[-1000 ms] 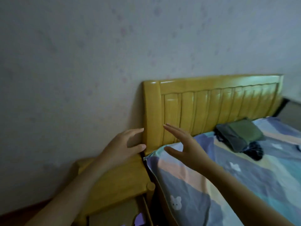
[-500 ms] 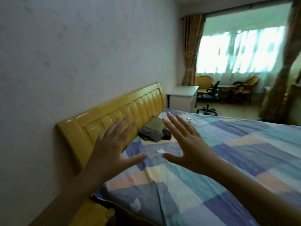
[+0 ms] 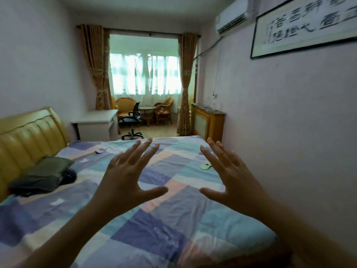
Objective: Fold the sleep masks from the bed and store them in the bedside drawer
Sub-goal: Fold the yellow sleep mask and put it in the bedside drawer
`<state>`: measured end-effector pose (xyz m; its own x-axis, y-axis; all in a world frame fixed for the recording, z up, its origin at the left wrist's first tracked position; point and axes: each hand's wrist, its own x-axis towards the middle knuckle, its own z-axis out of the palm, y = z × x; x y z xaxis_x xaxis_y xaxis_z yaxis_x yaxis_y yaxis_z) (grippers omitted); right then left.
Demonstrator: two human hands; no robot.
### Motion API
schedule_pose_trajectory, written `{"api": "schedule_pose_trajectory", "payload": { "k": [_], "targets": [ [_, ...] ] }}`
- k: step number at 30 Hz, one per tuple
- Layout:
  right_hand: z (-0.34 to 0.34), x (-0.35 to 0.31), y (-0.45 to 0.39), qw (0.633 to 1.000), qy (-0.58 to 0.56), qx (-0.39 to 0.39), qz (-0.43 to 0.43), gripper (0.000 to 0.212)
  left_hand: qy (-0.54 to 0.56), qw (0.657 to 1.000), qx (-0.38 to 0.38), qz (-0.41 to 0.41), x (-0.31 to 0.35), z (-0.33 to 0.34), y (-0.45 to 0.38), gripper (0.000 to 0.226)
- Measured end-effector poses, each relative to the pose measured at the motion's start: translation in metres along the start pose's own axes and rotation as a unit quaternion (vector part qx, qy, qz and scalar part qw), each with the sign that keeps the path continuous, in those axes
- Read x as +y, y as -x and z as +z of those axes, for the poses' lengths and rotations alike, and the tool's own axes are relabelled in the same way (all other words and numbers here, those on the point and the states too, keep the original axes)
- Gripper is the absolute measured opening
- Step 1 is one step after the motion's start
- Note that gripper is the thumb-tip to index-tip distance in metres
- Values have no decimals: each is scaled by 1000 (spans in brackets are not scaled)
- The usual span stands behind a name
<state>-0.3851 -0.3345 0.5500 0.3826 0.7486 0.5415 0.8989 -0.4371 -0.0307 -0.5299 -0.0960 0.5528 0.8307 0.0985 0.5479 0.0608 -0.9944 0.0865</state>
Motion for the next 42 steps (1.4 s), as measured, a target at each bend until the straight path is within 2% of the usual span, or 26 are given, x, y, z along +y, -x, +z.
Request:
{"api": "schedule_pose_trajectory", "payload": {
  "k": [5,10,19,25,32,42],
  "targets": [
    [-51,98,81,997,41,-13,71,89,52,996,-16,75,109,66,-55,99],
    [-80,183,123,990,68,-40,121,86,83,990,-26,115,184,118,-116,97],
    [-86,347,115,982,88,-32,166,82,88,978,-21,187,277,226,-276,97],
    [-98,469,111,976,116,-45,181,83,93,973,-33,207,339,301,-377,98],
    [-94,618,106,973,109,-37,198,85,84,975,-56,198,399,385,-473,98],
    [-59,852,59,987,66,-108,95,79,44,996,-53,62,462,490,-597,93]
  ]
}}
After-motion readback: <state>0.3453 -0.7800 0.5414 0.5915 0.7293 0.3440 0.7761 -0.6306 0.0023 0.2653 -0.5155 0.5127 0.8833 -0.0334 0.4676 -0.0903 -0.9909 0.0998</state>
